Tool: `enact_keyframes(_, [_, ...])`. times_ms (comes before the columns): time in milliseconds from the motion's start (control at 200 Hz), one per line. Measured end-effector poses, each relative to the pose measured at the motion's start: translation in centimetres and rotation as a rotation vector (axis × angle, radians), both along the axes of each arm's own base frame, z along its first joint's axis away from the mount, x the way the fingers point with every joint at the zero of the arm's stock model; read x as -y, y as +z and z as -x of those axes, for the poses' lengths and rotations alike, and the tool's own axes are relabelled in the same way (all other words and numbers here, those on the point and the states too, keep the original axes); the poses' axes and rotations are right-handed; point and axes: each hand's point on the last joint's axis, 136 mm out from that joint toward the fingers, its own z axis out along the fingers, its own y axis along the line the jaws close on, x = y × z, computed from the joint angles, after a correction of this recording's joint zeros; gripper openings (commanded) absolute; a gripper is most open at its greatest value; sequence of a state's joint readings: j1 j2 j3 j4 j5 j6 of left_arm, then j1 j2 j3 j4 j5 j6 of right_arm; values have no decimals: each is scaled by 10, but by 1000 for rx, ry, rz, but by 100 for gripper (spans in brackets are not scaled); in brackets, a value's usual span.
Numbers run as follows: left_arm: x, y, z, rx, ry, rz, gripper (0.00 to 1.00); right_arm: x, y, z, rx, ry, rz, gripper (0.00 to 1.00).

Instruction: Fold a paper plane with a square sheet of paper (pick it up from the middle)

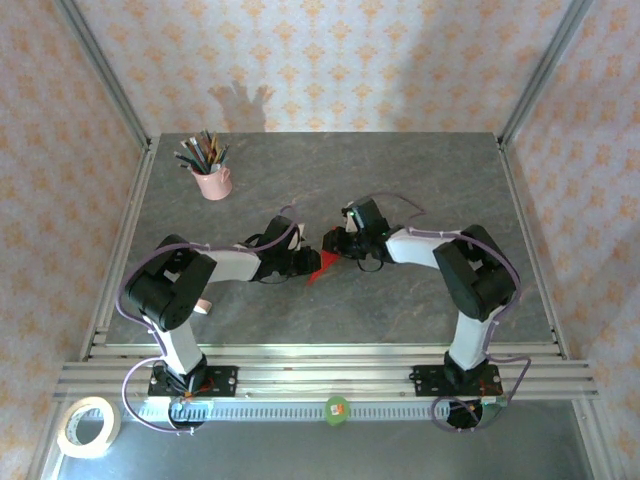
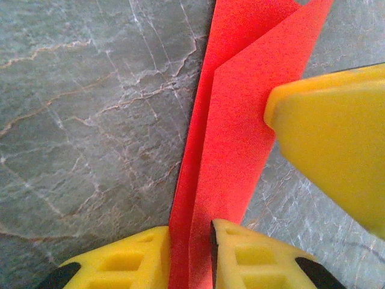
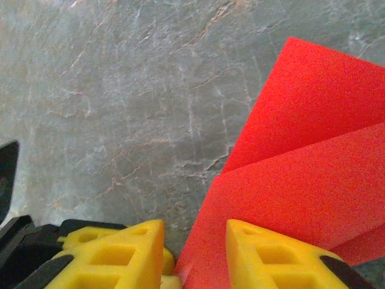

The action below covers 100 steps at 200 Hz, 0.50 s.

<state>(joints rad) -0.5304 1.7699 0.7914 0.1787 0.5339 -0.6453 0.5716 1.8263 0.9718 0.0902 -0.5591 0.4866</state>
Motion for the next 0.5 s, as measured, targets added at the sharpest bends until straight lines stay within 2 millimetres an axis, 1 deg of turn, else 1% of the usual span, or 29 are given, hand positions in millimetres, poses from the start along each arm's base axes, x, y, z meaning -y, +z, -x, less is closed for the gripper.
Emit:
enact_keyframes(305, [0, 0, -1, -8, 0, -5, 25, 8, -9, -3, -7, -33, 51, 32])
enact_keyframes(500, [0, -2, 0, -17, 0, -11, 24, 10, -11, -4, -6, -43, 64, 32])
